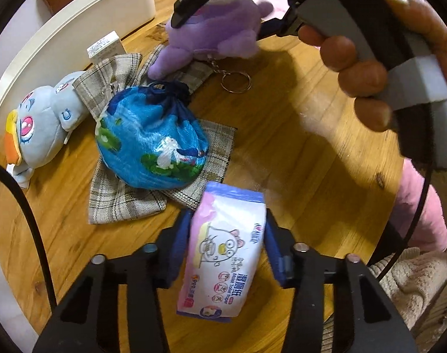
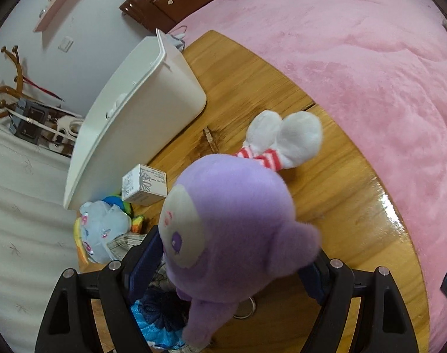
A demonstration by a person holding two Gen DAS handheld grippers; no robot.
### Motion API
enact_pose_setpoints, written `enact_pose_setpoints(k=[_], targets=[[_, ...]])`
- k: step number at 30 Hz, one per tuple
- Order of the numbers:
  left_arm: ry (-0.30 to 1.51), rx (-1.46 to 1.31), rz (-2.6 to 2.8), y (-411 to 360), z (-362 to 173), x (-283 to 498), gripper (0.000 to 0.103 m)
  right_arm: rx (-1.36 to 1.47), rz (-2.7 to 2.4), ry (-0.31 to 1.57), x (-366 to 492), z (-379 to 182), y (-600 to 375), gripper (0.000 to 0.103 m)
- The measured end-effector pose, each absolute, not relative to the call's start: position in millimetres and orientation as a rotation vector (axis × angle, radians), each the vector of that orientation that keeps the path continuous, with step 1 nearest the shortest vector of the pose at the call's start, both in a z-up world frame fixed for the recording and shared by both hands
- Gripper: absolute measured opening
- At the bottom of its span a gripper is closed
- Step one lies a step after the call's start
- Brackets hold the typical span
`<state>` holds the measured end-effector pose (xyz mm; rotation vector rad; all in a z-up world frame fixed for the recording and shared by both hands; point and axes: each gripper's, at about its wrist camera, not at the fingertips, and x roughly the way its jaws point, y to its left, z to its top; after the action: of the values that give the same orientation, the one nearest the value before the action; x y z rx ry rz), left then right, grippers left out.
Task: Organize objects
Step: 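Grasp the purple doll with the right tool while the left tool grasps the pink wipes pack, then carry the wipes pack and purple doll into the tray and release both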
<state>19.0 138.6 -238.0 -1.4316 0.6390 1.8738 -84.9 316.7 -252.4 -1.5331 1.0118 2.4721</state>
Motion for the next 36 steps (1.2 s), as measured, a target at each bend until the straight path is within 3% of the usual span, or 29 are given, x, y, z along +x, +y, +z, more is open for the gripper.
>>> enact_pose_setpoints(k=[7, 18, 27, 36], targets=[[0.616, -1.448, 1.882, 135, -236, 28, 0.047, -1.511, 2.519, 0.885, -84, -247, 310, 0.072], [0.540, -1.403, 1.977, 122, -202, 37, 0.047, -1.349, 2.684, 0.672, -61, -189, 282, 0.071], [0.440, -1.345, 2.122, 92, -142, 33, 0.047, -1.231, 2.807, 0.620, -46, -140, 264, 0.071], [0.389, -1.289, 2.287, 90, -85, -34, 0.047, -1.137, 2.878, 0.574, -45, -98, 257, 0.071]])
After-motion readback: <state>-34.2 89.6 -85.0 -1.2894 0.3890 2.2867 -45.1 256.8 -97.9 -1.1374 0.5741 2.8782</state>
